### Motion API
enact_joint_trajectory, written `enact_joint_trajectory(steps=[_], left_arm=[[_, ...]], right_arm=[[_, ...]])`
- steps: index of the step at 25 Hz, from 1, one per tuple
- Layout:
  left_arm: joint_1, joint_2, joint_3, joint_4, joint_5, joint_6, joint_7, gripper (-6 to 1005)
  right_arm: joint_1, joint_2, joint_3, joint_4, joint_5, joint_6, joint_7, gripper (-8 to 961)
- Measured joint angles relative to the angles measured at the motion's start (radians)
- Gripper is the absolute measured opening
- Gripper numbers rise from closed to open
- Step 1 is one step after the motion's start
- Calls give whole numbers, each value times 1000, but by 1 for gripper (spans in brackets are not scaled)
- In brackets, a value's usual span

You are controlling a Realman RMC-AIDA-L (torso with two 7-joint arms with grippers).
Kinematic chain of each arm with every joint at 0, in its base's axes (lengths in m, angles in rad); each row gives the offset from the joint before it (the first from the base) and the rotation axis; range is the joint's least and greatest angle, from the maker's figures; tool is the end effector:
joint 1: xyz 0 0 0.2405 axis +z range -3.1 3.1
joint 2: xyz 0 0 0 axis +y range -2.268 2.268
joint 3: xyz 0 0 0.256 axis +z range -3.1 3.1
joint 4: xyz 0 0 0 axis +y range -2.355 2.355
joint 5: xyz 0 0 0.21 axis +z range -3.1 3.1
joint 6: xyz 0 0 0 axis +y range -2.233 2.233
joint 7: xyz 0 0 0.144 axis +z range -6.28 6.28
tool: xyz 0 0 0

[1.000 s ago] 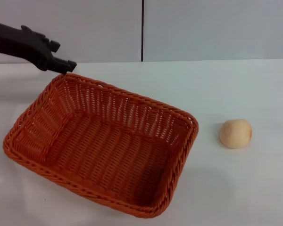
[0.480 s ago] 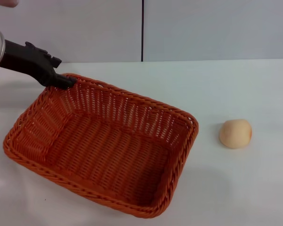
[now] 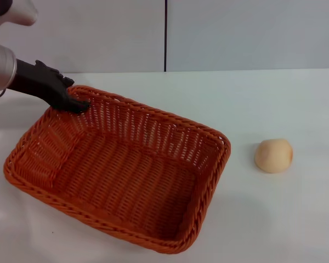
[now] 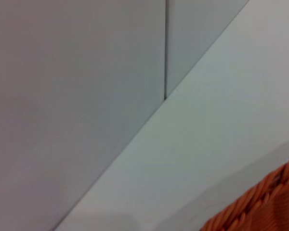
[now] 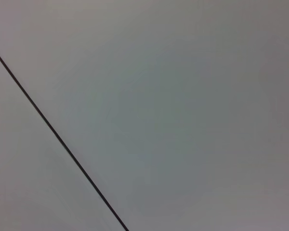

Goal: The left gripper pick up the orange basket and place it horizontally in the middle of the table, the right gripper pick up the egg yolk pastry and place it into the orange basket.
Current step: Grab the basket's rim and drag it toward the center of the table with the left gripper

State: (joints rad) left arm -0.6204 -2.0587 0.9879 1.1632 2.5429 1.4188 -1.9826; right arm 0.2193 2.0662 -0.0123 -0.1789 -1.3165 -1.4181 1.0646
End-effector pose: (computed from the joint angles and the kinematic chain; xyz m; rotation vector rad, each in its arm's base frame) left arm -0.2306 0.3896 0.0485 -2.6024 -0.6101 0.2585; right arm 0.4149 0.2345 0.0792 -1.1336 0.9767 1.1667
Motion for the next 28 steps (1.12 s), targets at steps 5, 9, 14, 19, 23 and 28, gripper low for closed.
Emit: enact_joint_trajectory(steps=[5, 9, 14, 19, 23, 28], left_arm=[[-5, 0, 32, -50, 1, -42, -2, 574], [-5, 0, 47, -55, 1, -54, -9, 570], [3, -3, 52, -48, -5, -67, -17, 564], [6, -4, 53, -47, -7, -67, -21, 444], [5, -4, 45, -44, -10, -63, -41, 366], [3, 0, 26, -36, -48, -32, -73, 363]], right_arm=[[0, 0, 0, 12, 0, 1, 0, 745], [0, 0, 0, 12, -7, 6, 0, 745], [2, 0, 0, 13, -9, 25, 0, 744], [3, 0, 1, 16, -9, 38, 0, 744], [3, 0, 6, 16, -9, 42, 0, 744], [6, 0, 6, 16, -9, 59, 0, 744]])
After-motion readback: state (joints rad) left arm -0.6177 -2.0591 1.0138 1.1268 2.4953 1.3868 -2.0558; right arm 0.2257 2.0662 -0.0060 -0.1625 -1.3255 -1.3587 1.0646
